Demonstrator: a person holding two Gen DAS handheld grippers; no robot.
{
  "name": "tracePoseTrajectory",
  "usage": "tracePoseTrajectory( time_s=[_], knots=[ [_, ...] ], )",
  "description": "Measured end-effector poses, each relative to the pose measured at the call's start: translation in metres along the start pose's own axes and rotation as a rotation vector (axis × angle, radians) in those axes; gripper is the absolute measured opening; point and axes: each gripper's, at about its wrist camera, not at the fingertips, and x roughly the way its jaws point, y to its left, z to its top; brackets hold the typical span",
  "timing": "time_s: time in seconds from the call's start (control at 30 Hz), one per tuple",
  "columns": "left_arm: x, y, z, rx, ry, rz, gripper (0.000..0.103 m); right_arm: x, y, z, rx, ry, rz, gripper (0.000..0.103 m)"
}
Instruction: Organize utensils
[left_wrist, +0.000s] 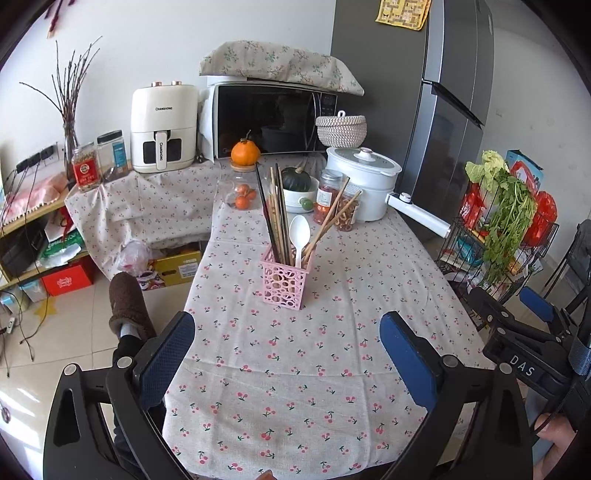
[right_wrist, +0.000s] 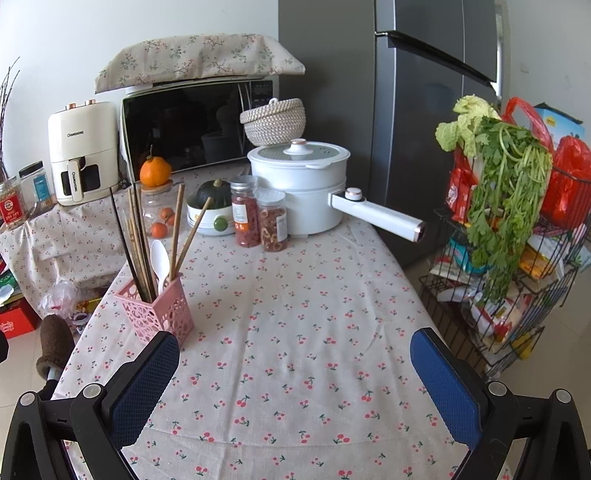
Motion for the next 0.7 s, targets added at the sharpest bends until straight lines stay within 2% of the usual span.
tracePoseTrajectory(
  time_s=[0.7],
  knots=[
    [0.0029,-0.0038,-0.0034,0.015,0.014,-0.028,0.102,0.0052,-0.0082,-0.0009,0.063,0.027,0.005,0.103]
  ],
)
